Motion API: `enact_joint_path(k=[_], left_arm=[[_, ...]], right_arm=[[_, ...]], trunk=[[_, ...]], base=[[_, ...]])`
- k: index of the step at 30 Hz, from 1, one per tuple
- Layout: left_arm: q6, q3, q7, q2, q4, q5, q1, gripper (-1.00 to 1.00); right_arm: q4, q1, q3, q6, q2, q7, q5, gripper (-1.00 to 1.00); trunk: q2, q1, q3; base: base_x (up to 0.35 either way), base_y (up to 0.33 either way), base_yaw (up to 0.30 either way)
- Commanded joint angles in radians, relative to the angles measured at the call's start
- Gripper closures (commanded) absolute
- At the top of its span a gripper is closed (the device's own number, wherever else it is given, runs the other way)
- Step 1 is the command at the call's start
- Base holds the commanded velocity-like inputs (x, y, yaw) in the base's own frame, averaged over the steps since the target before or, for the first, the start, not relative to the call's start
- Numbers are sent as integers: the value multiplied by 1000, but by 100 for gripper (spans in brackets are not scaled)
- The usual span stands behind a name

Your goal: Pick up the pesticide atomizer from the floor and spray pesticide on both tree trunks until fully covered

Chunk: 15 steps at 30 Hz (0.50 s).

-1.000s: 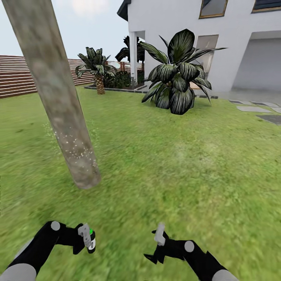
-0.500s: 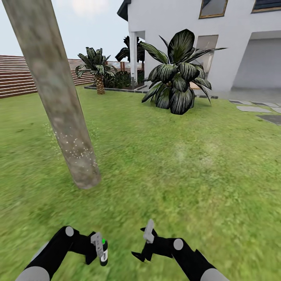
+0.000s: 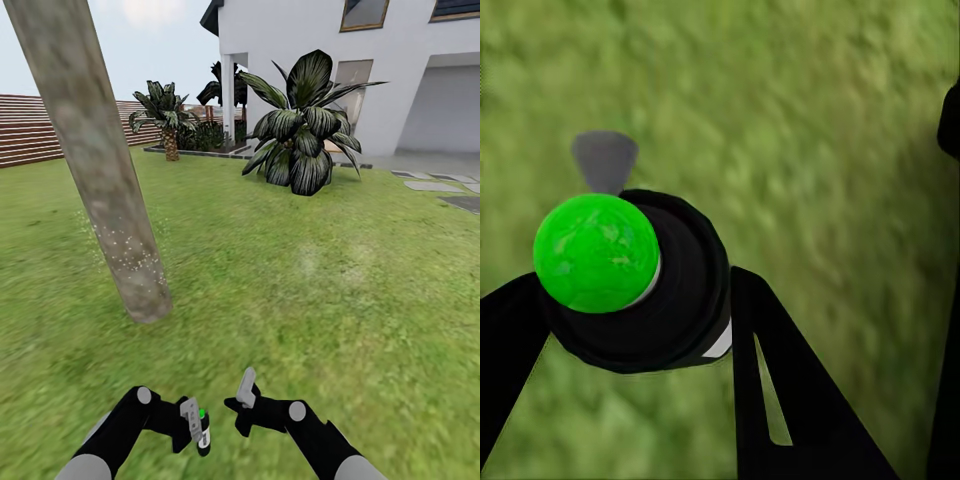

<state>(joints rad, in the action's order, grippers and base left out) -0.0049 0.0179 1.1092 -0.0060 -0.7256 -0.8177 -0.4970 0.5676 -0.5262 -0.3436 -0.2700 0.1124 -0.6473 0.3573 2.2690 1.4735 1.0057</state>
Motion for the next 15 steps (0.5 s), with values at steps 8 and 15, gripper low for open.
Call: enact_joint_path(k=[8, 15], left_arm=[[0, 2, -3, -15, -5, 11, -20, 100], [-1, 2, -34, -31, 7, 3, -19, 100]], right_arm=[[0, 0, 0, 0, 3, 0, 0, 100], [0, 0, 0, 0, 14, 0, 0, 100]], trunk=[[0, 0, 0], [0, 0, 0]], base=[[0, 0, 0], [0, 0, 0]])
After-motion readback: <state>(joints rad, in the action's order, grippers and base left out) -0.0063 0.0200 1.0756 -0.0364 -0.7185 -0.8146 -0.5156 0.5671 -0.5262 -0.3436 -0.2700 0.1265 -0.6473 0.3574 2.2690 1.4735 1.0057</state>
